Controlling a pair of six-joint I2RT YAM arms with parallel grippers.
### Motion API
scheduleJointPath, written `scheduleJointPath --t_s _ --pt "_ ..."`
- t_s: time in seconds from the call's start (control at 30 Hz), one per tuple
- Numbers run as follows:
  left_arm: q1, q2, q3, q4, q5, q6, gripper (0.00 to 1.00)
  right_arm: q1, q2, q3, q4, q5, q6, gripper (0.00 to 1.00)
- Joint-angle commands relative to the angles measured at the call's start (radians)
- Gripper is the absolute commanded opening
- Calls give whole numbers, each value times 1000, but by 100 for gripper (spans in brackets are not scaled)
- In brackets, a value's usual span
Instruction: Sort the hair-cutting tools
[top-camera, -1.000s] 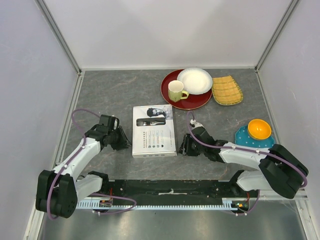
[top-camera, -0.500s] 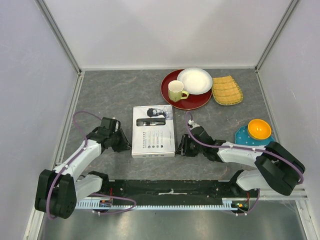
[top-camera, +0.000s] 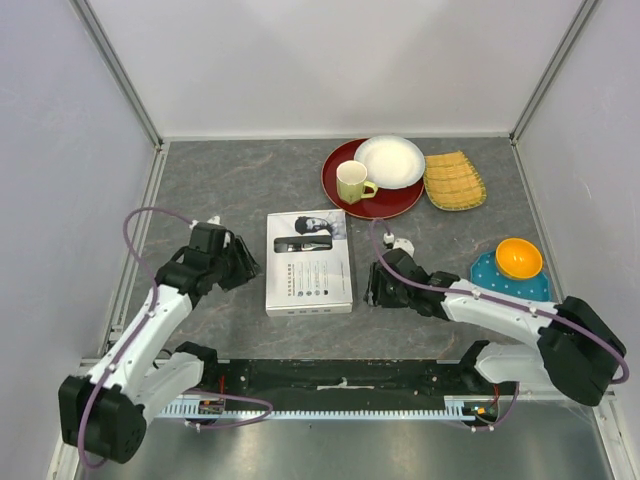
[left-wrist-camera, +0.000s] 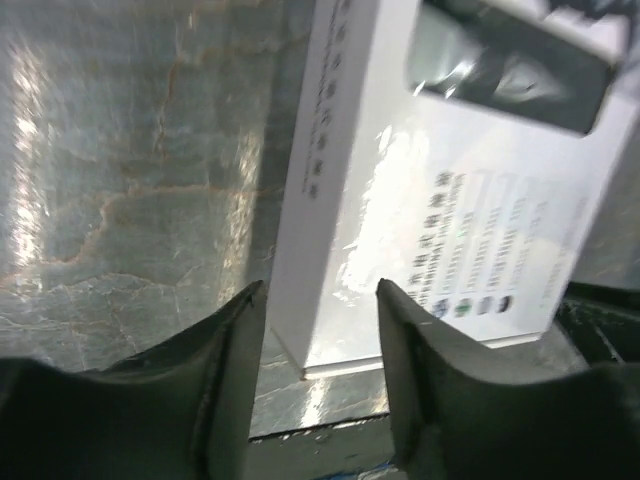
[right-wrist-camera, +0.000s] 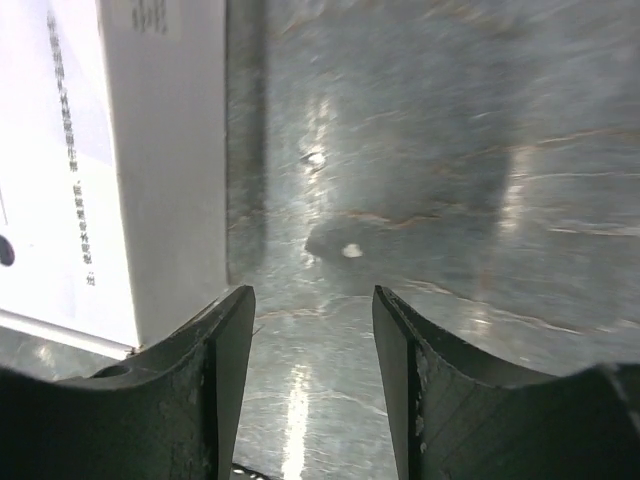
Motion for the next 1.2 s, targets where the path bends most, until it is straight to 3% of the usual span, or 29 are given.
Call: scheduleJointPath --t_s 0.0,0.07,0.1,0.13,0.37,0.6,0.83,0.97,1.17 --pt "-3 -112 106 -64 -107 21 64 0 -90 119 -273 257 -60 65" --pt "-2 -169 134 -73 -147 46 70 0 -127 143 -316 318 -77 75" --pt "-2 -189 146 -76 -153 59 74 0 -173 165 -347 332 -85 91" --pt "-2 -203 158 -87 -161 79 77 0 -199 174 -357 348 -106 98" --pt "-2 -266 319 -153 -157 170 83 0 -426 291 -431 461 -232 98" --pt "-2 -246 454 -223 -115 207 90 2 -466 542 -572 521 -286 98" --pt "-2 -247 528 -257 -117 225 93 2 -511 602 -574 533 -314 98" --pt "-2 -244 551 -272 -109 233 100 2 -522 616 -575 532 -323 98" --pt "-2 -235 563 -274 -77 234 100 0 -523 619 -577 504 -327 98"
